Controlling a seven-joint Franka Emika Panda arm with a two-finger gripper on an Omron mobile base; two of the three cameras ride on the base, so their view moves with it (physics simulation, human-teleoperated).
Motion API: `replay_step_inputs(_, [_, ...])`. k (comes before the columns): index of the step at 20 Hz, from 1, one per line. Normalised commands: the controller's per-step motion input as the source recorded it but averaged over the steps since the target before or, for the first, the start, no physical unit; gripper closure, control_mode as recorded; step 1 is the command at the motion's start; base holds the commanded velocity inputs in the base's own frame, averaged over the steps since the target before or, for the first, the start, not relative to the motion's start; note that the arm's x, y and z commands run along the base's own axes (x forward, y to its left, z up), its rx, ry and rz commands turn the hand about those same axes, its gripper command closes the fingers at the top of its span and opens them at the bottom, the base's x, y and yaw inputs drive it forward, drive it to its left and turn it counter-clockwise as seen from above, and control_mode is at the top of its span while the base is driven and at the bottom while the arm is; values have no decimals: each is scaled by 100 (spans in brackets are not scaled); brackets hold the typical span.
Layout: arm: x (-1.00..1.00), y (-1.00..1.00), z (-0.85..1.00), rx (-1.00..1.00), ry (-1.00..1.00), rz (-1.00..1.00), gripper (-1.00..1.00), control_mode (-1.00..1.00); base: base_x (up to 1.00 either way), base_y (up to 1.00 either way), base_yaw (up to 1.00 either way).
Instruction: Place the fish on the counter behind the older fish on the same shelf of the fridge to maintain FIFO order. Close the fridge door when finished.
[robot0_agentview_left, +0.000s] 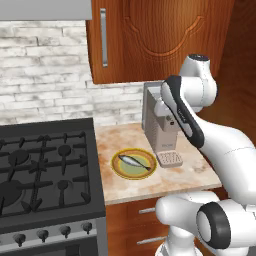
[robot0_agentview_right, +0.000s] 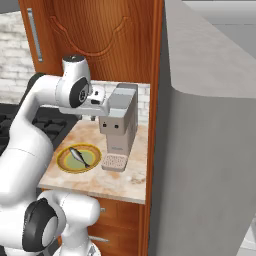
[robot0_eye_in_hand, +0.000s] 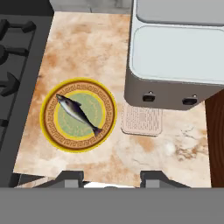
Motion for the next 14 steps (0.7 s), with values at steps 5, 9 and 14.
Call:
replay_step_inputs(5, [-1,13,-35,-6,3,0,-100,-100,0,0,0])
replay_step_inputs(9, [0,57,-72,-18,-1,0,-100,-100,0,0,0])
replay_step_inputs(14, [1,48,-38,-8,0,1,-100,-100,0,0,0])
